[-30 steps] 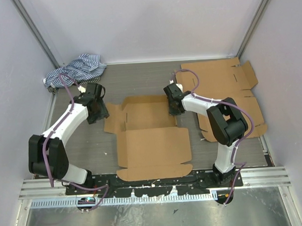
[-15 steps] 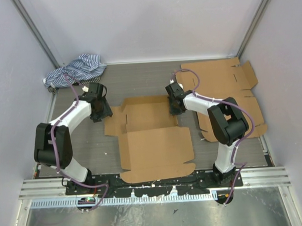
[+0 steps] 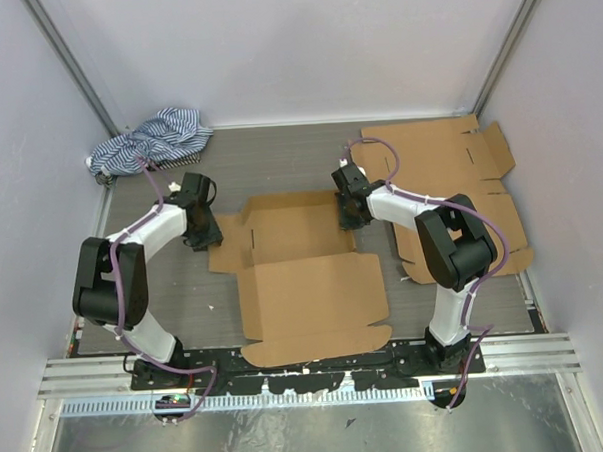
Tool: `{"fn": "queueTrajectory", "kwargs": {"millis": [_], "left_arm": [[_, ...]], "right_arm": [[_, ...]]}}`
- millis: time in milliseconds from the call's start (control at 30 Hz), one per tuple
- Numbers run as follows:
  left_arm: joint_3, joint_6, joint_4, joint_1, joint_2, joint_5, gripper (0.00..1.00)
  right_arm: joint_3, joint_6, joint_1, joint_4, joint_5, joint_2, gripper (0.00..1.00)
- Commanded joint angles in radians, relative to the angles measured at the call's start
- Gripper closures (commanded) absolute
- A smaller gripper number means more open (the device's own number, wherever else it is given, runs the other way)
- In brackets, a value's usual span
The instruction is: Fold the paper box
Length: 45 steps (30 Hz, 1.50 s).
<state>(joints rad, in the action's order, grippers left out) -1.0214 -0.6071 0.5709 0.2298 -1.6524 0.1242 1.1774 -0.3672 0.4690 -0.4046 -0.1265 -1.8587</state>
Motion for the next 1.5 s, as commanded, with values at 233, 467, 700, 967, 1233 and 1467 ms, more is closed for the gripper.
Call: {"fn": "queueTrajectory", "kwargs": {"millis": [233,467,700,967,1233,1467], "left_arm": [[0.043,-0.013,-0.038,-0.003,0.128,-0.074,0.8],[0.039,-0.031,-0.041,-0.002,0.243,-0.132,0.98],[0.039,-0.048,-0.077,0.011,0.308,-0.243,1.0],[0.052,-0.043,-0.166,0.1,0.273,-0.293,0.91],[0.135,-0.053,-0.281,0.1,0.244,-0.314,0.58],[0.146,-0.054,-0.32,0.1,0.264,-0.324,0.51]], "right_arm": [[0.0,0.013,0.0,-0.044,0.033,-0.002,0.99],[0.012,0.017,0.001,-0.059,0.014,-0.013,0.99],[0.032,0.017,0.01,-0.071,-0.005,-0.031,0.99],[0.063,0.016,0.033,-0.091,-0.029,-0.048,0.99],[0.056,0.017,0.033,-0.09,-0.03,-0.044,0.99],[0.057,0.015,0.034,-0.086,-0.021,-0.047,0.99]]}}
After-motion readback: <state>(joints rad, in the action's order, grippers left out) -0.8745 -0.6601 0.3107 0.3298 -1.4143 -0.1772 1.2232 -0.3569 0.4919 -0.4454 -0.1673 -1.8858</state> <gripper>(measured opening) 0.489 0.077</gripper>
